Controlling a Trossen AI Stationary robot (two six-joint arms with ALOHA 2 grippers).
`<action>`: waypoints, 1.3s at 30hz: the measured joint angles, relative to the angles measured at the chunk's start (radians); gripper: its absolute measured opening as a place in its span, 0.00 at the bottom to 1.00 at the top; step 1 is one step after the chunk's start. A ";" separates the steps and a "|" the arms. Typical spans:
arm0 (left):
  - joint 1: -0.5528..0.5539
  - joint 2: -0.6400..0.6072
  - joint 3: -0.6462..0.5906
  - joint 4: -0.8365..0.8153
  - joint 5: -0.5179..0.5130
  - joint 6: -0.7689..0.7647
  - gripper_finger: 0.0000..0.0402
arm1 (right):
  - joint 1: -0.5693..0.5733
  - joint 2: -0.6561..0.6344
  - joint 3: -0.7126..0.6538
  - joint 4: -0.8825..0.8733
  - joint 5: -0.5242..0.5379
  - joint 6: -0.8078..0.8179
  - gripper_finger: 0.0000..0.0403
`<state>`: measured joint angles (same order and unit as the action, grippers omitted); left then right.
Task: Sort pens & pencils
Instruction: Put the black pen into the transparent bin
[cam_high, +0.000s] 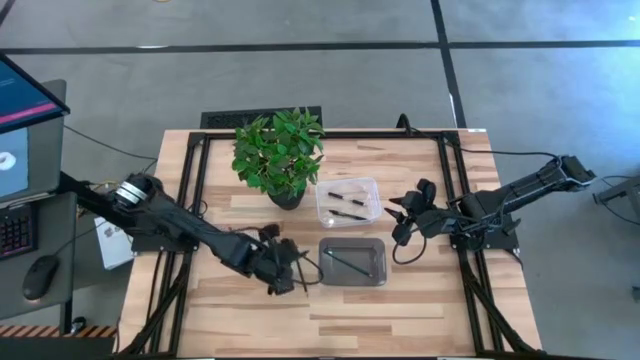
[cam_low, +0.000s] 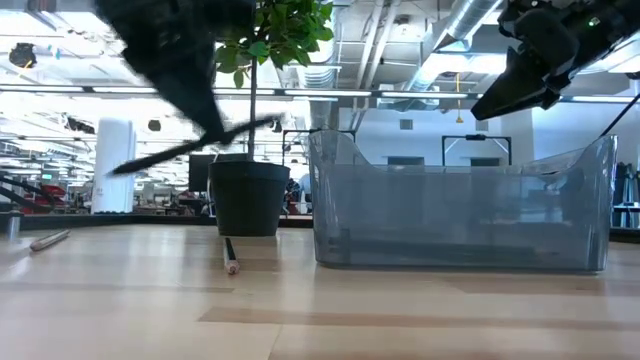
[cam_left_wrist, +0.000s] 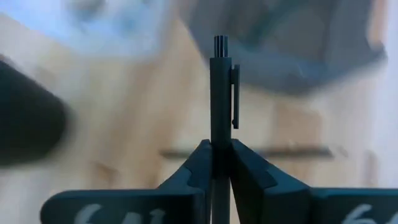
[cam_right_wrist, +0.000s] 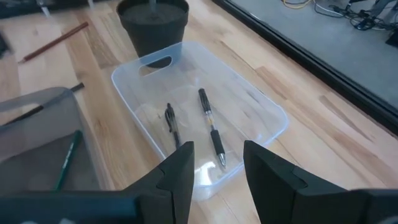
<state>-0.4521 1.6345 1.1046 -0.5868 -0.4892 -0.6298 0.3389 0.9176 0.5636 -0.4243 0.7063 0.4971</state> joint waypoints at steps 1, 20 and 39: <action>0.000 -0.019 0.000 0.002 -0.054 0.019 0.05 | 0.000 0.000 0.000 0.007 0.000 0.000 0.39; 0.033 -0.185 0.001 0.748 -0.237 0.768 0.06 | 0.000 0.038 0.000 0.562 -0.120 -0.221 0.40; 0.049 -0.183 0.001 0.861 -0.093 0.864 0.08 | 0.006 0.392 0.033 1.166 -0.234 -0.480 0.49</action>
<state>-0.4029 1.4517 1.1057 0.2746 -0.5820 0.2345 0.3447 1.3093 0.5967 0.7414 0.4724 0.0174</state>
